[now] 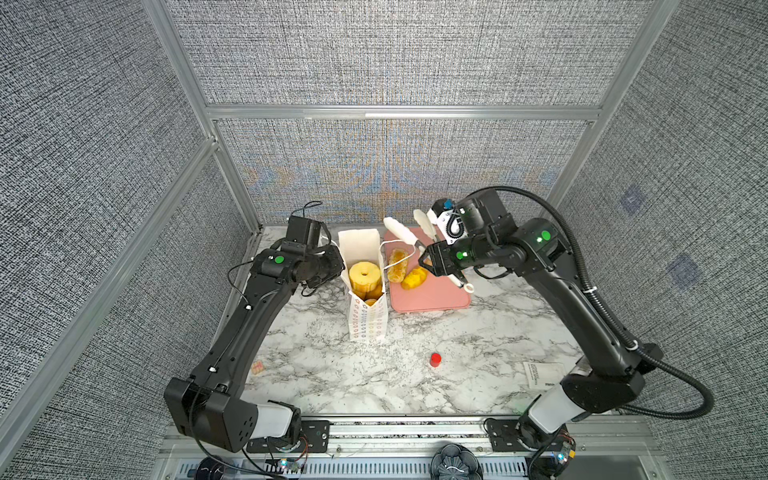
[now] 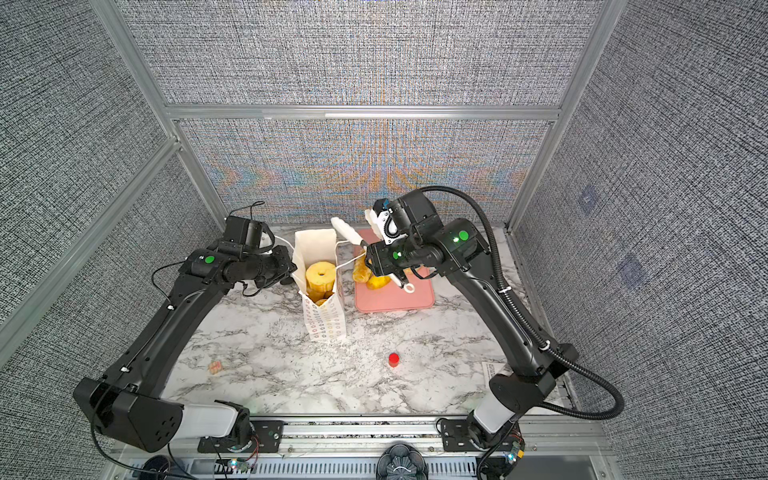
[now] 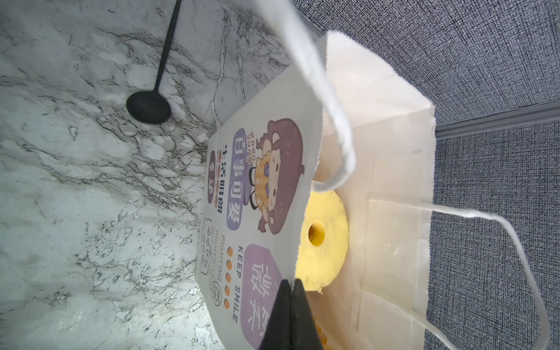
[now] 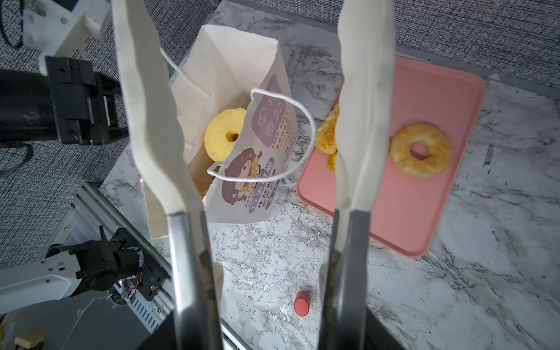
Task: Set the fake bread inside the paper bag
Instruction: 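Move the empty tongs with the right gripper back over the pink tray, then lower the tongs and pinch the long crinkled golden pastry on the tray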
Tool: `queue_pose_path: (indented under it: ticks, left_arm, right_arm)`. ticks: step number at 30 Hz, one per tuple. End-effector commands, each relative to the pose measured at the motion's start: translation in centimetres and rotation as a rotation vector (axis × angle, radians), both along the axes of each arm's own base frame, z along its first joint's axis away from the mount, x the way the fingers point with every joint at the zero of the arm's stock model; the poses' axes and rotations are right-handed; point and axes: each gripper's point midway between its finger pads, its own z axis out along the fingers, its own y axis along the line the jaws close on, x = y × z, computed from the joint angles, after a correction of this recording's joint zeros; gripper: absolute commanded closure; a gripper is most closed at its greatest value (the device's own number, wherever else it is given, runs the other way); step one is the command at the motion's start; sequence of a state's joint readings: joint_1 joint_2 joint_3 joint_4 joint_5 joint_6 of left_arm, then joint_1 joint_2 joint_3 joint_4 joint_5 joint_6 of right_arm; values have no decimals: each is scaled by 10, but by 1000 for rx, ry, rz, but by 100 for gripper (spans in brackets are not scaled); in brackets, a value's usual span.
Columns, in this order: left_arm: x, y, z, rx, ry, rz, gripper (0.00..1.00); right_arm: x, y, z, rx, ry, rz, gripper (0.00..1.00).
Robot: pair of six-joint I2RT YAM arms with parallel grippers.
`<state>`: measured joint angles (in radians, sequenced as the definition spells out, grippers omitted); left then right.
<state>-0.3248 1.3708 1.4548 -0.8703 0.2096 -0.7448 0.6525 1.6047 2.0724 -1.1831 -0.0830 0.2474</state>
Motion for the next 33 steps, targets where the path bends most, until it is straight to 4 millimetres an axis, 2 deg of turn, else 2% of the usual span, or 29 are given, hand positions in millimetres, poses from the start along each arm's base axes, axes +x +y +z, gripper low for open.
queue_pose_path:
  ticks: [1, 7, 12, 16, 27, 33]
  left_arm:
    - [-1, 0, 0, -4, 1, -1, 96]
    - [-2, 1, 1, -4, -1, 0, 96]
    - [-3, 1, 2, -3, -4, -2, 96]
    - [-4, 1, 2, -1, -5, -3, 96]
    - [-6, 2, 0, -5, -5, -3, 96]
    - [-7, 2, 1, -7, -8, -2, 96]
  right_arm:
    - [9, -12, -2, 29, 18, -78, 42]
    - [22, -36, -24, 111, 139, -187, 43]
    - [29, -42, -52, 137, 263, -219, 43]
    - [35, -39, -79, 131, 372, -225, 45]
    - [54, -16, -132, 121, 555, -211, 46]
    - [63, -9, -152, 118, 600, -220, 46]
